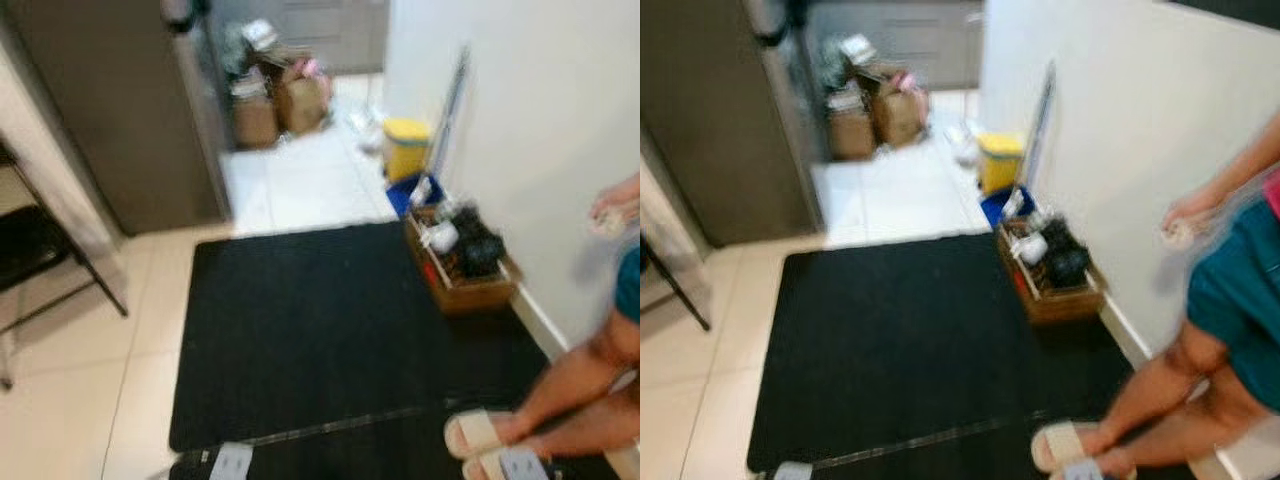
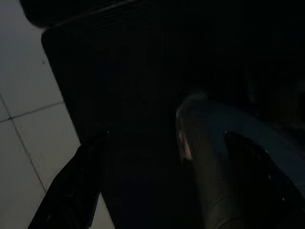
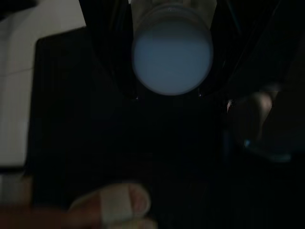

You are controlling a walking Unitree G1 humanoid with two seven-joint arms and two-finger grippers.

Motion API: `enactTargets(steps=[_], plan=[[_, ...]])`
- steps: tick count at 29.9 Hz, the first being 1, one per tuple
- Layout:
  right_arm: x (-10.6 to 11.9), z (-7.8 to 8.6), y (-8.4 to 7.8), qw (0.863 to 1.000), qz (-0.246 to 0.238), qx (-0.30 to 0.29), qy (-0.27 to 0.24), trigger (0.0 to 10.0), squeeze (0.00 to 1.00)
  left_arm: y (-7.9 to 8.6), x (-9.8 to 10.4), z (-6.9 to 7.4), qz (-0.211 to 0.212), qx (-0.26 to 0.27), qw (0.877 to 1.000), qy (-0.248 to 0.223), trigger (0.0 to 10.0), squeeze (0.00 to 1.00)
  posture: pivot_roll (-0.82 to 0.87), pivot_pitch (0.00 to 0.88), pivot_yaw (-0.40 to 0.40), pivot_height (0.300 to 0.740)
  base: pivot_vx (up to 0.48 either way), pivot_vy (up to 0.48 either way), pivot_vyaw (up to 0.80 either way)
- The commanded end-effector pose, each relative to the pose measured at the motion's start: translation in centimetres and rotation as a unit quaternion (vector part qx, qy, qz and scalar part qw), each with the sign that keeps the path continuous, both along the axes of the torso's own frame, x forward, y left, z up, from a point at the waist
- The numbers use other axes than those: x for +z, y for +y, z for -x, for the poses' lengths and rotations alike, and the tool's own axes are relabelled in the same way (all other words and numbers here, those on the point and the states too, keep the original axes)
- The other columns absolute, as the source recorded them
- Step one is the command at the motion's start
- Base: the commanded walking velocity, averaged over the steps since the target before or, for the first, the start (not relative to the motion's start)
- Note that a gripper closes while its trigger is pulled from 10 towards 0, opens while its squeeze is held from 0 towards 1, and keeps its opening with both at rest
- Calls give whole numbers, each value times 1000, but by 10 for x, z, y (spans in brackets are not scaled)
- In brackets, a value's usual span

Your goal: Restocking fridge

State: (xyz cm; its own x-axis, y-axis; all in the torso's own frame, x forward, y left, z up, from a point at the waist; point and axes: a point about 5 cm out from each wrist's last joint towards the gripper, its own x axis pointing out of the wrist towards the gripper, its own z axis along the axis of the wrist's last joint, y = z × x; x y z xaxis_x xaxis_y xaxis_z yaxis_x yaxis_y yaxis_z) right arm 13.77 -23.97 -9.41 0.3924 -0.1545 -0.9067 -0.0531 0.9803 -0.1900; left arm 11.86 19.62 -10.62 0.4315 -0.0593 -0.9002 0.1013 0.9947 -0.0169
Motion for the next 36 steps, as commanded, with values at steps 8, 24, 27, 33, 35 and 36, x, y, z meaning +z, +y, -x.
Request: enactTargets(steps=[8, 24, 27, 33, 35, 36], plan=[[0, -3, 6, 1000, -12, -5, -11, 10000, 0, 2, -2, 6, 1, -4, 1000, 15, 10000, 0, -23, 0, -35, 740, 426, 0, 0], [1, -4, 4, 1000, -12, -10, -18, 10000, 0, -1, -3, 9, 6, -2, 1000, 18, 10000, 0, -27, 0, -38, 740, 426, 0, -587], [1, -4, 5, 1000, -13, -11, -19, 10000, 0, -1, -3, 9, 6, -2, 1000, 18, 10000, 0, -28, 0, -37, 740, 424, 0, 0], [1, -4, 6, 1000, -16, -11, -21, 10000, 0, -1, -3, 9, 6, -4, 1000, 17, 10000, 0, -30, 0, -34, 740, 426, 0, 0], [0, -5, 6, 1000, -17, -11, -22, 10000, 0, -1, -3, 8, 6, -4, 1000, 17, 10000, 0, -30, 0, -33, 740, 424, 0, 0], [0, -5, 6, 1000, -17, -11, -22, 10000, 0, -1, -3, 8, 6, -4, 1000, 17, 10000, 0, -30, 0, -33, 740, 424, 0, 0]])
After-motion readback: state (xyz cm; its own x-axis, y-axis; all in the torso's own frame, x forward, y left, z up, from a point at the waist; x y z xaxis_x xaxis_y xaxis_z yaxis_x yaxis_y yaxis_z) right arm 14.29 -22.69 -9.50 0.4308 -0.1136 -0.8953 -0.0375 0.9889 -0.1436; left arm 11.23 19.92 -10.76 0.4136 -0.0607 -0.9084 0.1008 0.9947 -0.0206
